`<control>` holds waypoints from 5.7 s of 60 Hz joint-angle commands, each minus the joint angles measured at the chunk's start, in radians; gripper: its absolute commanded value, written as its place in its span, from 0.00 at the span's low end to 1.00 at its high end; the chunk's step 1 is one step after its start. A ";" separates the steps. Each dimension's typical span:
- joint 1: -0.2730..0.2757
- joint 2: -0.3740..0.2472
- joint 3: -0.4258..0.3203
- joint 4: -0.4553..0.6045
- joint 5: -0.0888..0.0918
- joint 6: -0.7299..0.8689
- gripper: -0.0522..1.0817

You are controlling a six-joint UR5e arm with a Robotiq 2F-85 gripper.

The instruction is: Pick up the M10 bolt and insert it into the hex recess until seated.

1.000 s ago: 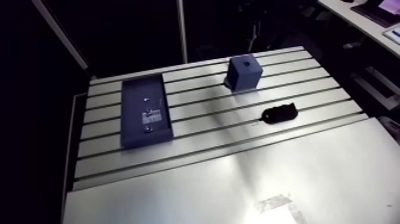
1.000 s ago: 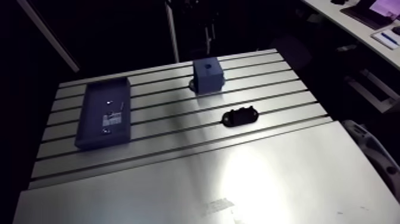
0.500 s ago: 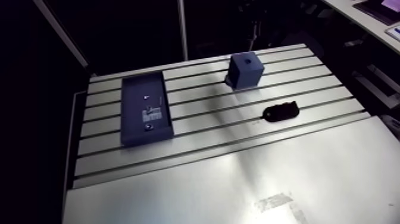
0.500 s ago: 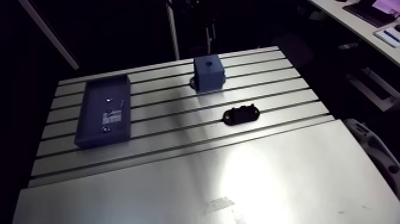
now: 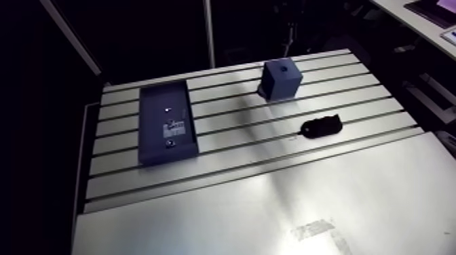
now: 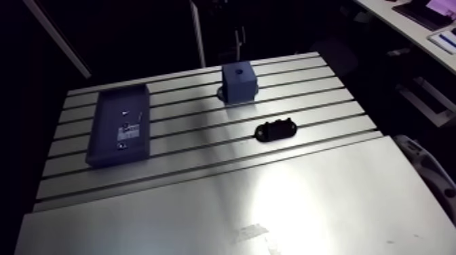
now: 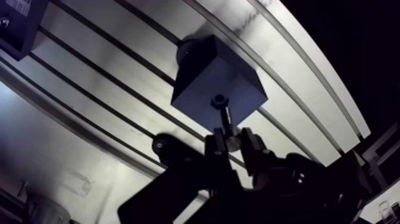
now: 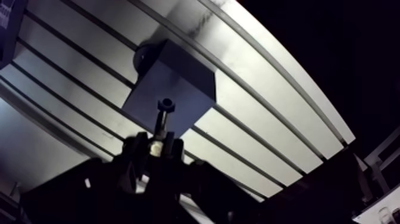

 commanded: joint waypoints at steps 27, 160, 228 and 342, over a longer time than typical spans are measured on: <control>0.000 0.011 0.014 -0.035 -0.001 0.000 0.75; -0.006 0.012 0.043 -0.045 0.000 -0.001 0.75; -0.007 0.015 0.053 -0.063 0.000 -0.001 0.75; -0.009 0.023 0.060 -0.063 -0.001 -0.004 0.75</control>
